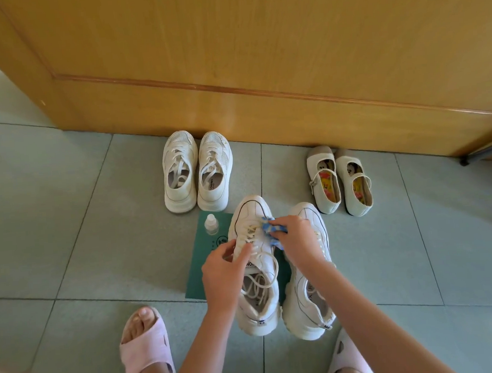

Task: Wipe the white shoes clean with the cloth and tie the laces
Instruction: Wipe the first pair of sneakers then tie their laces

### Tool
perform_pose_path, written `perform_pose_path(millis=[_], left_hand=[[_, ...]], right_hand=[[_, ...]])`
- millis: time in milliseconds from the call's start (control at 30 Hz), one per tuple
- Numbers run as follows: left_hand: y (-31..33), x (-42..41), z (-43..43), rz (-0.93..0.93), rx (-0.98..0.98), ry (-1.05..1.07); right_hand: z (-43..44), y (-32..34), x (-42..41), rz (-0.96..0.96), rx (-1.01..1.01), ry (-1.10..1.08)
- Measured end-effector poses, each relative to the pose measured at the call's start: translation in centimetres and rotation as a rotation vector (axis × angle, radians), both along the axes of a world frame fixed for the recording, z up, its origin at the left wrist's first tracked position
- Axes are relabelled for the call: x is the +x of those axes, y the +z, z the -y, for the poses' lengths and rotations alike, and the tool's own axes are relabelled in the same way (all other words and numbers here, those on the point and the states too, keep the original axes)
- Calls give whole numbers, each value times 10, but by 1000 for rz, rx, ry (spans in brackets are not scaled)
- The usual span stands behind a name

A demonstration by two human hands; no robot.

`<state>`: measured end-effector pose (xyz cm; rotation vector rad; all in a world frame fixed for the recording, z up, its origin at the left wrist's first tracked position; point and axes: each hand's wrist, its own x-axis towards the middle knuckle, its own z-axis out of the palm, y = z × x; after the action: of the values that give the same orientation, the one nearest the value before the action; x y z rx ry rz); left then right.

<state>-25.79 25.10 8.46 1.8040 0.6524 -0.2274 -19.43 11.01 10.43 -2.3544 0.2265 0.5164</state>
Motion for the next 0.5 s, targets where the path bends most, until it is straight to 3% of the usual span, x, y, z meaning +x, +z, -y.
perform_pose_path(millis=[100,300,500], left_hand=[[1,-1,-2,-3,-16,18],[1,-2,-6,1,-34,7],[6,-1,-13,6,-54,-10]], right_hand=[[10,13,5,-65,29,30],[-6,28,43,252,164,-109],[-30,-2,52,190,144,-67]])
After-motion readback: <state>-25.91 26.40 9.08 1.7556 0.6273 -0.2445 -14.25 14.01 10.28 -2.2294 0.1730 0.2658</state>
